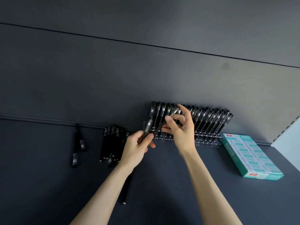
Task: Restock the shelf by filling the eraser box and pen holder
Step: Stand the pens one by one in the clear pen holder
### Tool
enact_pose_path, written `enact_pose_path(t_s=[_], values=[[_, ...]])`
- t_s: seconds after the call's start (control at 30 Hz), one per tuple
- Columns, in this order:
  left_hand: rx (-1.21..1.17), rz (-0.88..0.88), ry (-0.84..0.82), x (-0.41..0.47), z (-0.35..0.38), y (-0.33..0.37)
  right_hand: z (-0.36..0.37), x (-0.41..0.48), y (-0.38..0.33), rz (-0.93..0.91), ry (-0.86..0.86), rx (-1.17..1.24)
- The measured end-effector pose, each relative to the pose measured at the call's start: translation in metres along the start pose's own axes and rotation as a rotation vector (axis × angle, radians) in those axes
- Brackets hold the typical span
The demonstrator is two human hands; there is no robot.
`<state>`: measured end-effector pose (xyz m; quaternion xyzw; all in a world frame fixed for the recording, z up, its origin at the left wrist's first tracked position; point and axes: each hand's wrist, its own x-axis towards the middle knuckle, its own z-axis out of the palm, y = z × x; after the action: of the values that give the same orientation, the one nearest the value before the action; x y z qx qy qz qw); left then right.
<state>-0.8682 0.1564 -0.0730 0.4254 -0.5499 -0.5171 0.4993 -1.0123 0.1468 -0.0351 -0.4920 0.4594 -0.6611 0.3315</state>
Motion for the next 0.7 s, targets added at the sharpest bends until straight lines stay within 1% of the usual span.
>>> enact_pose_path(t_s=[0.1,0.2,0.33,0.4,0.53,0.7], values=[[0.018,-0.01,0.037,0.002,0.001,-0.003,0.001,0.009,-0.002,-0.08,0.081,-0.063],[-0.108,-0.063,0.106,0.002,0.003,-0.004,0.003,0.018,-0.006,-0.183,0.127,-0.208],[-0.156,-0.029,0.103,-0.002,0.002,-0.002,0.007,0.021,-0.003,-0.256,0.081,-0.396],[-0.14,-0.034,0.14,-0.001,0.001,-0.003,0.01,0.021,0.001,-0.299,0.068,-0.455],[-0.15,-0.044,0.197,0.0,0.002,-0.003,0.014,0.021,0.007,-0.374,0.061,-0.507],[-0.152,-0.037,0.184,-0.001,0.001,-0.004,0.017,0.02,0.011,-0.386,0.035,-0.551]])
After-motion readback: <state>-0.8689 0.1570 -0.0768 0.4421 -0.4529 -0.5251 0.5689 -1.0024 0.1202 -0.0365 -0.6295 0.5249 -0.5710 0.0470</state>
